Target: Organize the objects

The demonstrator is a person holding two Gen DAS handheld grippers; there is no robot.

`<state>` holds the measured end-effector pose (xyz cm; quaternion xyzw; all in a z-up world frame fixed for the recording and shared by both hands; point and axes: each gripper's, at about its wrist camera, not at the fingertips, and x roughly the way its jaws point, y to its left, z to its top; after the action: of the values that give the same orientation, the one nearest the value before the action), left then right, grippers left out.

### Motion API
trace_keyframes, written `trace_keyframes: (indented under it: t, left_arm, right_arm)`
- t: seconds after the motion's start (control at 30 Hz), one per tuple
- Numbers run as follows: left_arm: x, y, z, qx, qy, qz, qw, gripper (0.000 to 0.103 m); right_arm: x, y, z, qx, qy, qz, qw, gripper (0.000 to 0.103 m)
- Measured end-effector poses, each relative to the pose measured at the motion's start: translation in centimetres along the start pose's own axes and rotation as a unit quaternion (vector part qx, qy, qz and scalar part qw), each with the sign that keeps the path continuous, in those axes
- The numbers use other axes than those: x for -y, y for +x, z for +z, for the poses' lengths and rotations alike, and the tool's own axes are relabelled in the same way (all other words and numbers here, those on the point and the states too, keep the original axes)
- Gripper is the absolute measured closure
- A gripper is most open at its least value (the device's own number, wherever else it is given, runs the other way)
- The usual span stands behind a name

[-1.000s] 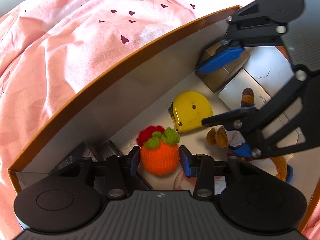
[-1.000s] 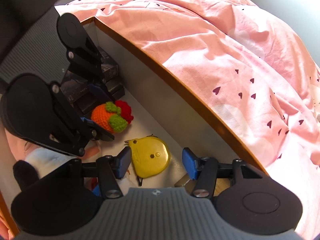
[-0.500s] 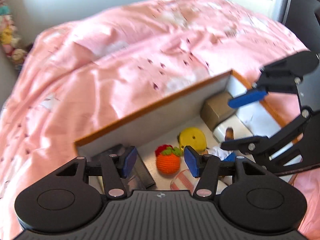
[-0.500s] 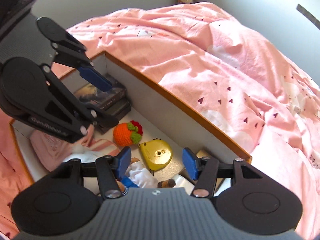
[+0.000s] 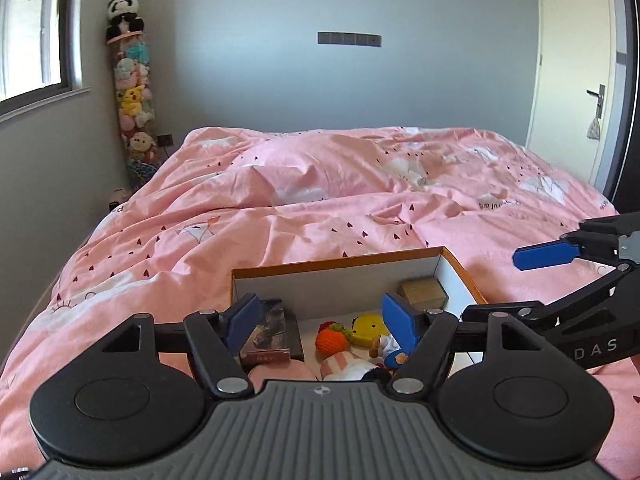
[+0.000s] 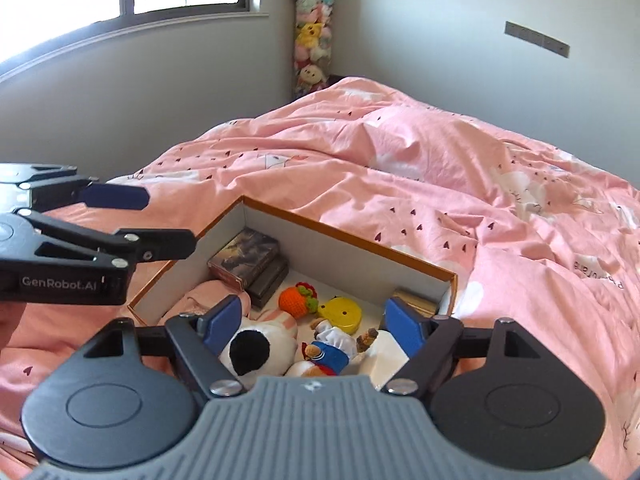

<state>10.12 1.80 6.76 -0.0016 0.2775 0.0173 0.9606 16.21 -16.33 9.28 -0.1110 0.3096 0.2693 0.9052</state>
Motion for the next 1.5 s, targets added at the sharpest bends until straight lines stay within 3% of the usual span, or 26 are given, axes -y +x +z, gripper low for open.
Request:
trace_keyframes:
  t: [0.17,0.27,0.5,0.6,0.7,1.0,1.5]
  left_arm:
    - [0.3,-1.6,-1.8,0.037,-0.017,0.042,0.9983,0.021]
    - [0.2,-2.2,-2.8,0.046,-0.035,0.04,0.9975,0.021]
    - [-0.6,-3.1,-5.3,0.051,-0.066,0.056,0.9949,0.017]
    - [-0.5,-3.5,-6.0,0.06,-0.05,0.055,0.9954,0.015]
    - [0.0,-3.6,-6.5,0.062,-0.027,0.074,0.995,0.014]
    - [-0.2,-2.6,-7.7,0.02,-0.037,0.059,0.9974,0.014]
    - [0.4,-0.4,-9.3,-0.056,-0.028,0.064,0.996,0.014]
  right_arm:
    - [-1.1,-3.2,-2.1,0.064,0.05,-0.023,0.996,0.008]
    - [-2.0,-4.5,-3.3,0.088,0.082,-0.03,0.992,0.007]
    - [-4.7,-5.7,-5.9,0.143,0.12,-0.094,0.978,0.005]
    - [-5.7,-5.8,-6.9,0.159,0.119,-0.113,0.974,0.004]
    - [-6.3,-5.4,-7.7,0.153,0.123,-0.131,0.972,0.003]
    - [-6.0,-3.1,-9.9,0.095,0.158,-0.154,0.971,0.003]
    - [-5.1,-1.2,-11.4,0.054,0.182,-0.138,0.972,0.003]
